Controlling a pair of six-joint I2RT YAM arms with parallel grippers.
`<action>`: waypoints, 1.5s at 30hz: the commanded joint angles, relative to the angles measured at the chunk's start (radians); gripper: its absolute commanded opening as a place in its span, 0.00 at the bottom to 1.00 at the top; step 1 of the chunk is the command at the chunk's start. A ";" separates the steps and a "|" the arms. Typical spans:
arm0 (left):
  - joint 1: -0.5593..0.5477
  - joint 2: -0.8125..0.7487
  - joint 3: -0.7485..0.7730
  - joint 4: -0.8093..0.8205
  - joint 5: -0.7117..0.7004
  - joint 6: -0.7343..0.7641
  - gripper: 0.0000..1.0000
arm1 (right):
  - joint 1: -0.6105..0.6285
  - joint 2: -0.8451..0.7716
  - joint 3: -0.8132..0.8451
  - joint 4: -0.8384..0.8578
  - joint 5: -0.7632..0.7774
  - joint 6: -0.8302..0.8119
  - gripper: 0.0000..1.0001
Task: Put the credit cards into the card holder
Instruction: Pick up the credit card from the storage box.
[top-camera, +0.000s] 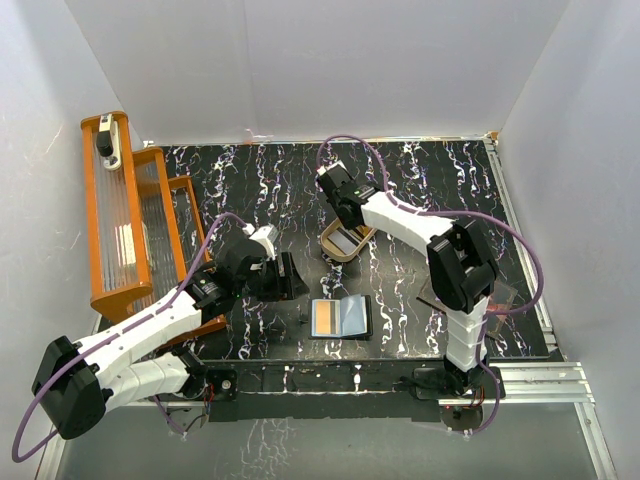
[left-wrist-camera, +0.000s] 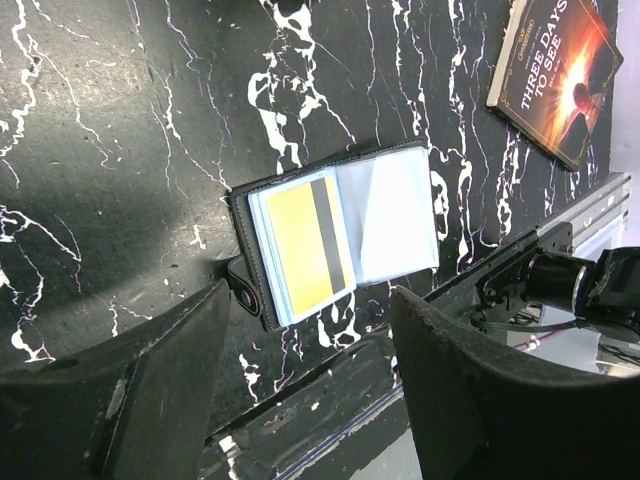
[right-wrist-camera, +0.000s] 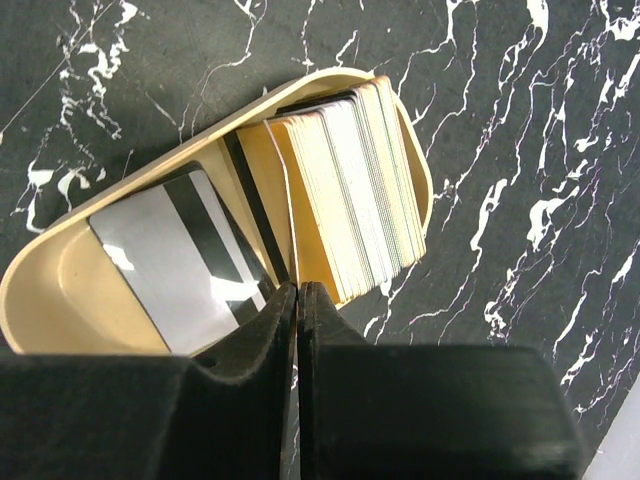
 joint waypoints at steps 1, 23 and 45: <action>-0.001 -0.018 0.018 0.016 0.043 -0.018 0.64 | 0.009 -0.079 0.001 -0.023 -0.019 0.022 0.00; -0.001 -0.010 -0.022 0.392 0.195 -0.372 0.59 | 0.013 -0.791 -0.439 0.161 -0.702 0.393 0.00; -0.001 -0.106 -0.066 0.603 0.195 -0.491 0.33 | 0.013 -1.030 -0.685 0.414 -0.928 0.732 0.00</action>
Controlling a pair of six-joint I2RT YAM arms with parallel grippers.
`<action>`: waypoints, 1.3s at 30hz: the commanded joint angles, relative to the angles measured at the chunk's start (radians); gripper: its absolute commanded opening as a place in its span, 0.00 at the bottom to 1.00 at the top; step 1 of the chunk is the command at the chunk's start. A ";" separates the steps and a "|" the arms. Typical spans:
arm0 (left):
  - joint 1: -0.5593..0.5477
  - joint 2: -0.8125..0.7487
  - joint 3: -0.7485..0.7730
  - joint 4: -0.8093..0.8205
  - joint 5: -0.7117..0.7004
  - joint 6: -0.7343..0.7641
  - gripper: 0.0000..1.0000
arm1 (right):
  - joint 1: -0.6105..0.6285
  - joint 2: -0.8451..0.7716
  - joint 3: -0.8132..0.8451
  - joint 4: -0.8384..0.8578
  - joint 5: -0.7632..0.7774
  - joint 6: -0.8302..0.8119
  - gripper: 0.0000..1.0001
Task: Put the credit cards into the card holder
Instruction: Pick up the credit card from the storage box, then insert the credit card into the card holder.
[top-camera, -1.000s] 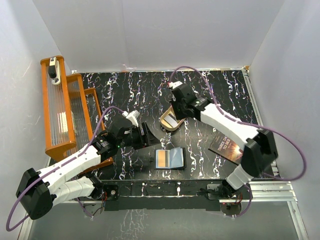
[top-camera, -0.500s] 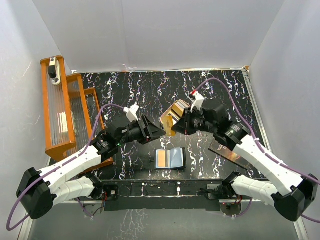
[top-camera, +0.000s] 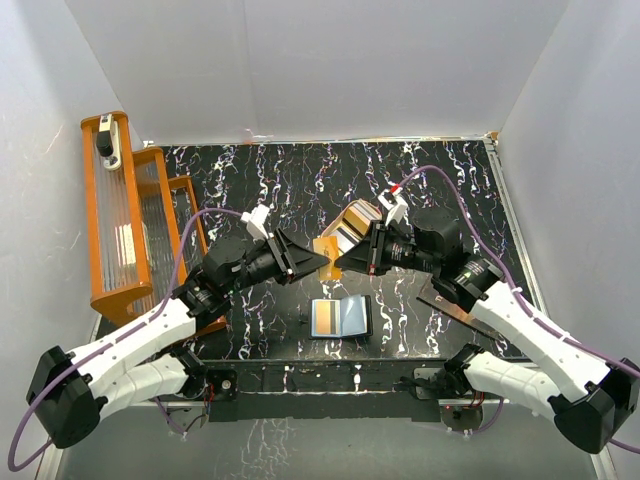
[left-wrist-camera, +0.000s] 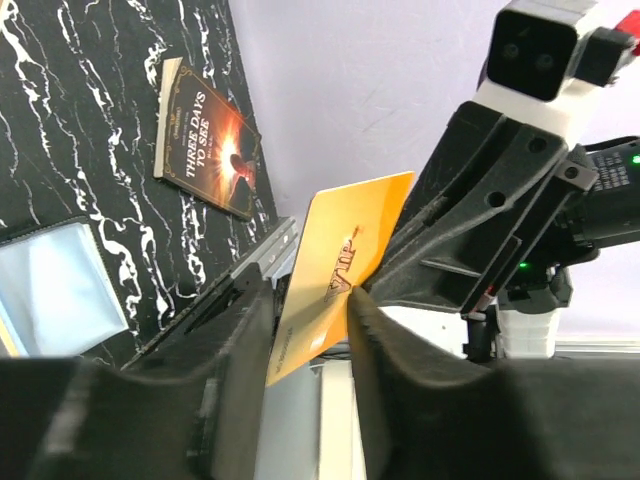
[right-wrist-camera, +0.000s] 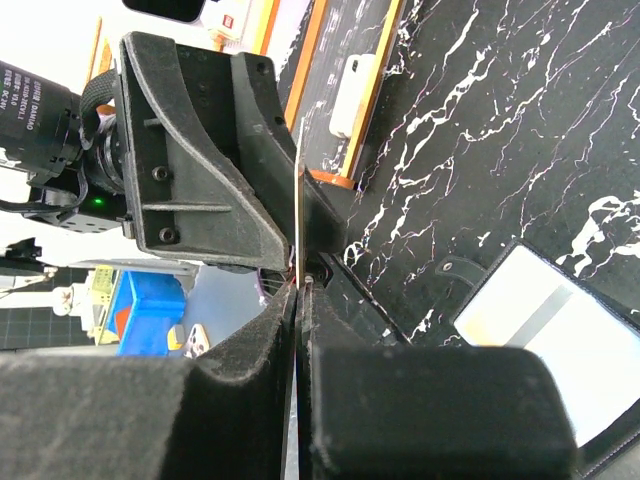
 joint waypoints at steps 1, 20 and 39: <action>-0.001 -0.052 -0.018 0.057 -0.013 -0.026 0.26 | 0.002 -0.031 -0.019 0.023 0.002 0.005 0.00; -0.001 -0.034 0.004 -0.178 -0.082 0.086 0.00 | 0.002 -0.049 -0.025 -0.119 0.161 -0.012 0.41; -0.007 0.261 -0.056 -0.058 0.052 0.115 0.00 | 0.002 0.139 -0.161 -0.216 0.324 -0.063 0.30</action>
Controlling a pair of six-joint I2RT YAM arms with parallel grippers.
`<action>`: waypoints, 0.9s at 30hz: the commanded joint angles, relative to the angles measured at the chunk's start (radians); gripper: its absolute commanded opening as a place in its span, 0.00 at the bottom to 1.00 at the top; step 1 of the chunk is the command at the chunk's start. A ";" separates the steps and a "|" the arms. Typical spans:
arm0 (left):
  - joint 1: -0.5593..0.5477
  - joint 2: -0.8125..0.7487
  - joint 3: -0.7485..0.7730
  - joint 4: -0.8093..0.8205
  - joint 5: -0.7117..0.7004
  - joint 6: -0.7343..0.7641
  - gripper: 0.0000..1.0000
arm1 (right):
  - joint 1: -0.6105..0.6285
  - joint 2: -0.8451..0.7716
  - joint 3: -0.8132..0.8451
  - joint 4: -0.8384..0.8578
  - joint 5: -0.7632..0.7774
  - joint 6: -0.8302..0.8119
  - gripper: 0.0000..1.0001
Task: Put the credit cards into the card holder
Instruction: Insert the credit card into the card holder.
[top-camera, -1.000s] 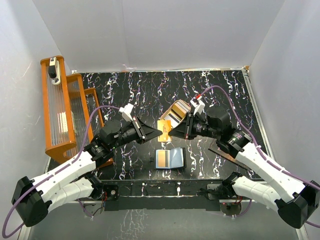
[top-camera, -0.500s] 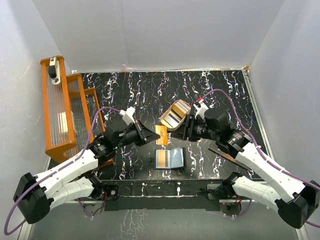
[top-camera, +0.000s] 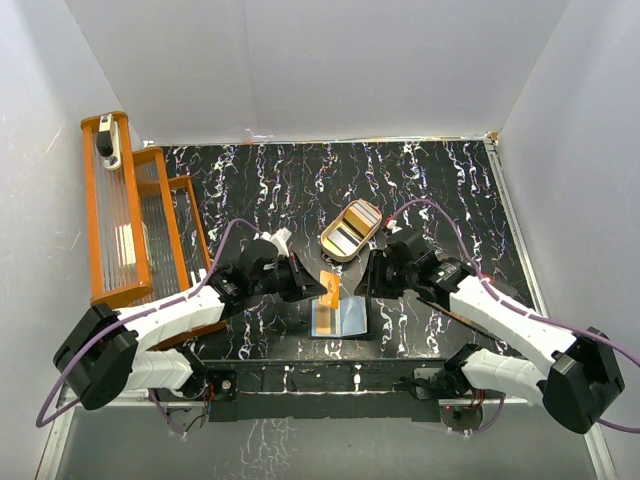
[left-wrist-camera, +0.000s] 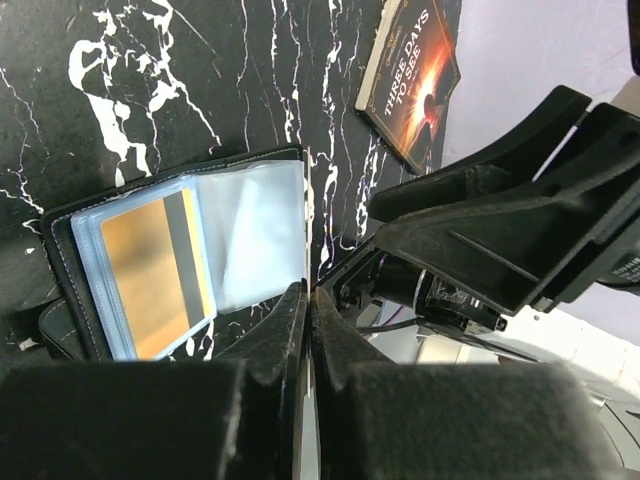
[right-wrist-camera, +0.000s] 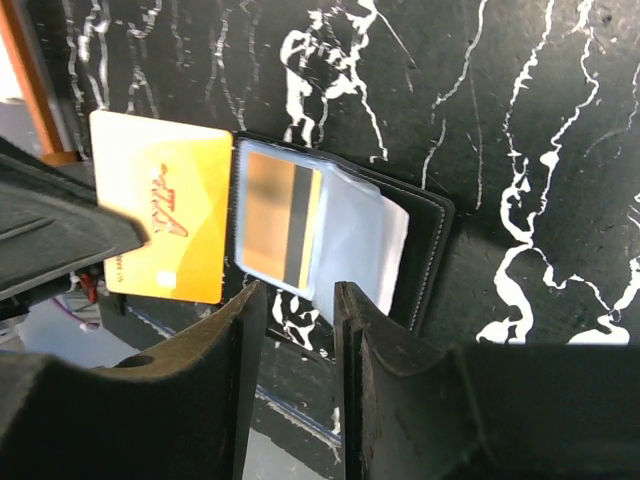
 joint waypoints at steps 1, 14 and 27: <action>-0.003 0.014 -0.028 0.061 0.042 0.005 0.00 | 0.002 0.039 -0.021 0.039 0.032 -0.033 0.29; -0.009 0.167 -0.081 0.179 0.102 -0.028 0.00 | 0.005 0.152 -0.114 0.121 0.012 -0.064 0.27; -0.021 0.272 -0.106 0.278 0.158 -0.040 0.00 | 0.003 0.171 -0.158 0.120 0.046 -0.071 0.23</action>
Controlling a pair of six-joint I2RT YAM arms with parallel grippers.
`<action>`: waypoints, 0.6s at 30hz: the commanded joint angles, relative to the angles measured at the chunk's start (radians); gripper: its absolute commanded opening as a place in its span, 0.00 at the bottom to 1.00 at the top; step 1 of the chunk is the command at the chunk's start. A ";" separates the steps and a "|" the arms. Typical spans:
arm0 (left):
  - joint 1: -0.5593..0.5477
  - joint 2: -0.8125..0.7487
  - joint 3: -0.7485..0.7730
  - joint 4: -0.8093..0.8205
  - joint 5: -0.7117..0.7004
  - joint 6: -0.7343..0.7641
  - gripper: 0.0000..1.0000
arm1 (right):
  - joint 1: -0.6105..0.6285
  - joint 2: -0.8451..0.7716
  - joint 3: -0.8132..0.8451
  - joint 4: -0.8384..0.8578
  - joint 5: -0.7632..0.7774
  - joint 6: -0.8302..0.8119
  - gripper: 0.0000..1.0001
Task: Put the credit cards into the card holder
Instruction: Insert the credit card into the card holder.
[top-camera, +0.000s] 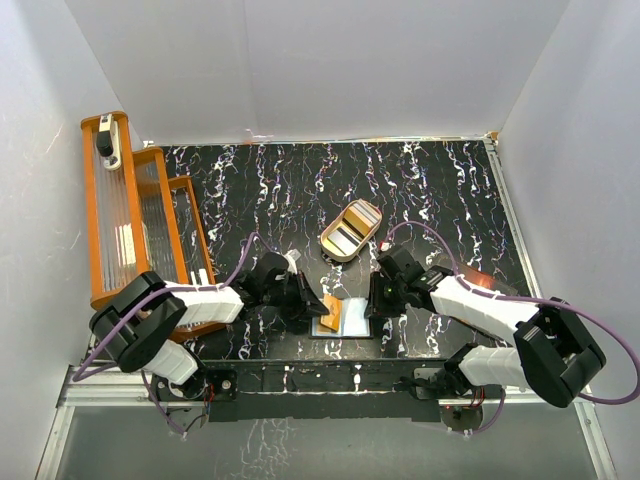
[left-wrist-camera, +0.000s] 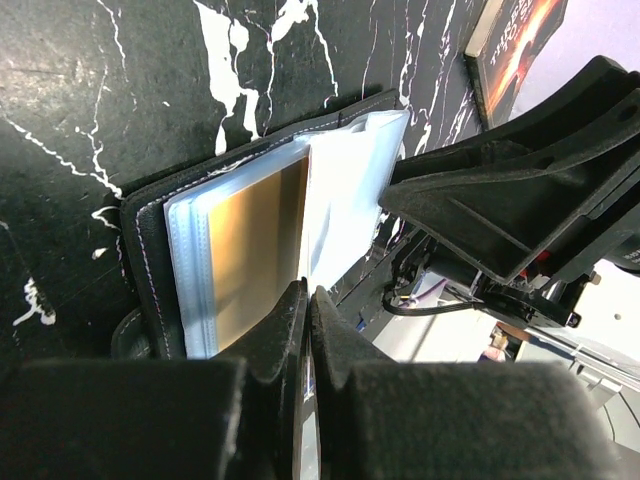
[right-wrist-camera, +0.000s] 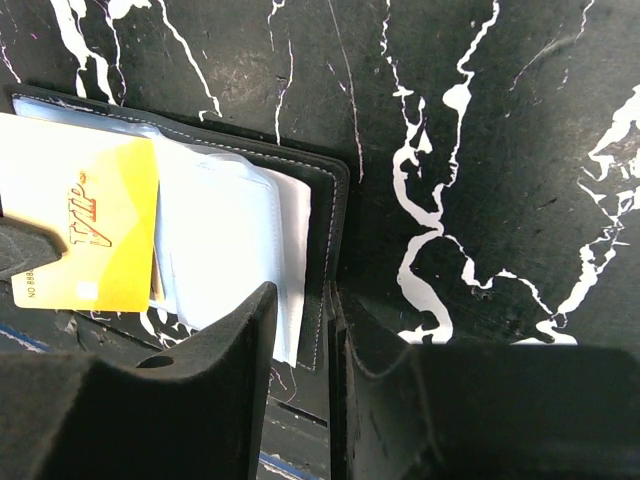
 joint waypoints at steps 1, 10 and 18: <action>-0.011 0.025 -0.003 0.080 0.052 -0.009 0.00 | 0.003 -0.007 -0.011 0.055 0.021 -0.014 0.23; -0.024 0.046 0.004 0.088 0.054 -0.005 0.00 | 0.004 0.017 -0.025 0.053 0.029 -0.020 0.22; -0.027 0.002 0.015 0.046 0.027 0.005 0.00 | 0.004 0.010 -0.024 0.031 0.059 -0.016 0.18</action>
